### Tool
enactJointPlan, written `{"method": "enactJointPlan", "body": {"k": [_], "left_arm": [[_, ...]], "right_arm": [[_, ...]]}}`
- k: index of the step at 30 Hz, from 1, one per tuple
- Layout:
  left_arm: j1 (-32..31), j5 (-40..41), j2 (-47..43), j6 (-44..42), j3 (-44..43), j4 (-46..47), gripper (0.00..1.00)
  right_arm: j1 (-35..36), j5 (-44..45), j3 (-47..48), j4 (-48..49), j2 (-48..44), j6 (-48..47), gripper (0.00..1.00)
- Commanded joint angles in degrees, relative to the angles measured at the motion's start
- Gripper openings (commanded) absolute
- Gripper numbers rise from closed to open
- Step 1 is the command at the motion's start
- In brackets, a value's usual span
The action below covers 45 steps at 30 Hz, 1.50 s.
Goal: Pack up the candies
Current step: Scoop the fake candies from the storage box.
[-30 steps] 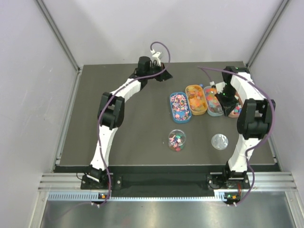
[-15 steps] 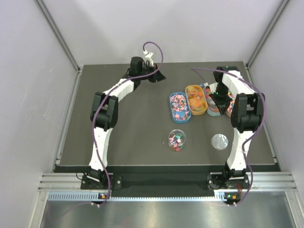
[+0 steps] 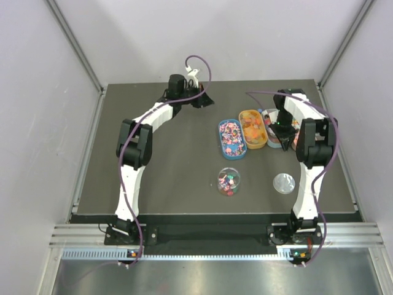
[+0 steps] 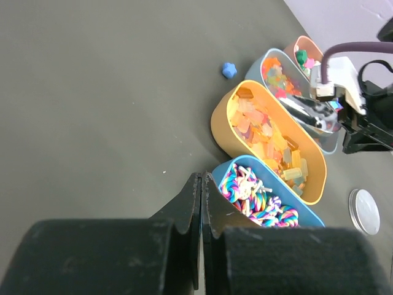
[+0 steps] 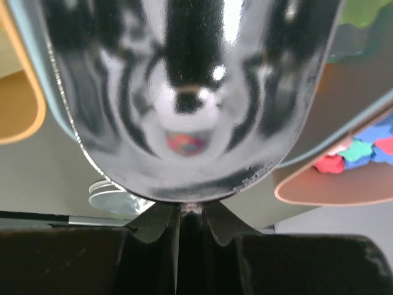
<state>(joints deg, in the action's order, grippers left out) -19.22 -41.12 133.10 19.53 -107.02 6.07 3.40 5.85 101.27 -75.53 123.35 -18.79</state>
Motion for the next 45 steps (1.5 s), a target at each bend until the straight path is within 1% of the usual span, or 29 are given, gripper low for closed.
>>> {"method": "enactJointPlan", "body": {"k": [1,6,15,19,23,26,31,39,45], "left_arm": [[0.33,-0.98,-5.57,-1.86,1.29,1.32,0.0],[0.15,-0.8,-5.83,-1.6,2.52,2.02,0.0],[-0.64,-0.27,-5.22,-1.77,1.82,2.2,0.0],[-0.64,-0.1,-5.39,-2.3,1.03,1.14,0.0],[-0.64,-0.18,-5.92,-3.53,1.2,-0.17,0.0],[-0.73,-0.27,-6.27,-3.62,1.73,-0.18,0.0],[-0.99,0.43,-6.27,-3.36,1.73,0.09,0.0],[-1.61,0.96,-7.32,-4.06,1.82,-1.14,0.0],[-2.31,1.83,-8.03,-4.68,2.26,-2.28,0.0]], "right_arm": [[2.14,-2.94,0.59,3.19,2.16,-0.37,0.0],[2.4,-3.74,1.47,3.89,2.95,-0.29,0.0],[3.37,-4.0,-1.25,6.09,0.75,1.29,0.0],[3.63,-7.06,-1.34,6.44,1.45,1.47,0.0],[3.81,-7.96,-1.6,6.53,2.16,1.47,0.0],[3.81,-7.25,-2.48,6.97,0.93,1.65,0.0],[3.89,-9.89,-3.8,7.06,-0.13,2.26,0.0],[3.9,-9.89,-1.69,9.96,1.19,3.32,0.0],[3.9,-10.33,-7.83,15.49,-1.09,2.97,0.0]]}}
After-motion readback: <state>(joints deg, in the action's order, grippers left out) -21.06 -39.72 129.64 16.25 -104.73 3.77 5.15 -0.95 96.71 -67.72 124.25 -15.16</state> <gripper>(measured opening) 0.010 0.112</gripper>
